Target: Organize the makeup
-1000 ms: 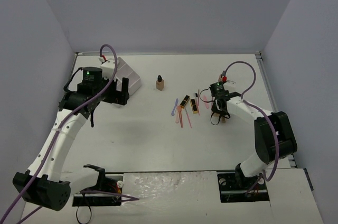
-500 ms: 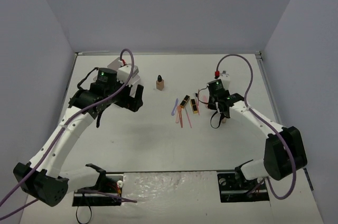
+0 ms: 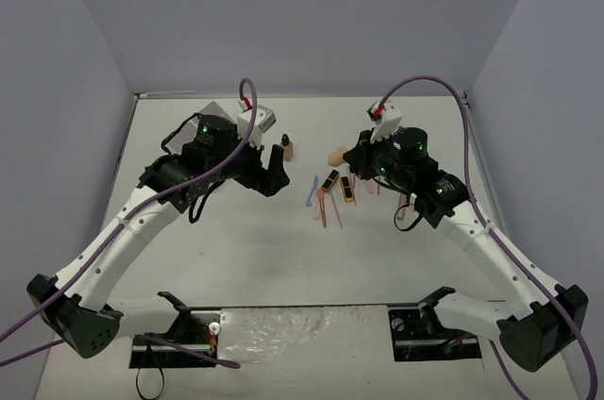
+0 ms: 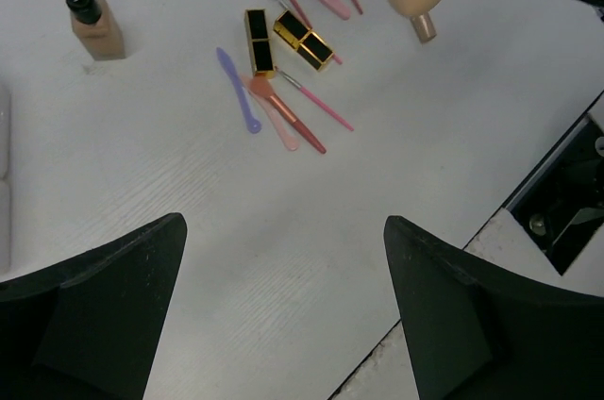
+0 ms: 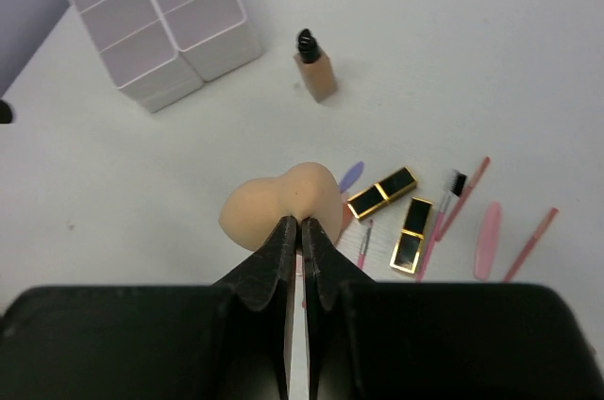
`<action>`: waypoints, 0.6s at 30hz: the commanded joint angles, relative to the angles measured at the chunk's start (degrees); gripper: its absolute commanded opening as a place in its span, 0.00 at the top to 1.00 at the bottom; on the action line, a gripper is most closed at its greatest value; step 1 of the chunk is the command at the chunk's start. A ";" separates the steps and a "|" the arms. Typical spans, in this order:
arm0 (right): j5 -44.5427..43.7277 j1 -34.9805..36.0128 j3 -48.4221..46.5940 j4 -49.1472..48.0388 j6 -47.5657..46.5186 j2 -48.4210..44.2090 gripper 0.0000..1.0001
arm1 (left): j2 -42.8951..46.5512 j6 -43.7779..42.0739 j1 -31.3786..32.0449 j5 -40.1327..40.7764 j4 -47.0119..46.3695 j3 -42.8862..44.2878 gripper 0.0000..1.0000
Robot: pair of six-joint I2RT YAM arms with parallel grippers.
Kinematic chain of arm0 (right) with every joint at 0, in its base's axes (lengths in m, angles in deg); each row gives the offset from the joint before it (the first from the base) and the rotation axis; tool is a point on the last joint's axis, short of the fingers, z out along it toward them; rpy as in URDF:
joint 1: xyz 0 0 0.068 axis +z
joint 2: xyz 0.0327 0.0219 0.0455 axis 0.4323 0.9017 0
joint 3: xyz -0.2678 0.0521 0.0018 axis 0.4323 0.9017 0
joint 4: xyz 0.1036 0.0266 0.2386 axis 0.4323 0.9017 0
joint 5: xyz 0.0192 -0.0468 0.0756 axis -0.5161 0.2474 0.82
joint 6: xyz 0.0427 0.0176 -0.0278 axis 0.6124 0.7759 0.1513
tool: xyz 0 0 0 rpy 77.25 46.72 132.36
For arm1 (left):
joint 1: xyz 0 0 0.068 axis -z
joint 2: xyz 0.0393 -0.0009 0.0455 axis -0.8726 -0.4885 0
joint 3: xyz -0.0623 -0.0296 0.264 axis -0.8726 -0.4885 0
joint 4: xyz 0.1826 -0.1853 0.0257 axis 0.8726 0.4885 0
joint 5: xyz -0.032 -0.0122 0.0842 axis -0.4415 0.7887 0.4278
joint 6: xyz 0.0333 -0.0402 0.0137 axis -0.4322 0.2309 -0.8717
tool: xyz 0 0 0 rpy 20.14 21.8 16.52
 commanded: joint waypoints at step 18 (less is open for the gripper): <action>17.62 1.90 -1.58 -9.65 -0.37 -2.94 1.00 | -5.37 18.04 7.75 0.82 -17.51 5.17 0.34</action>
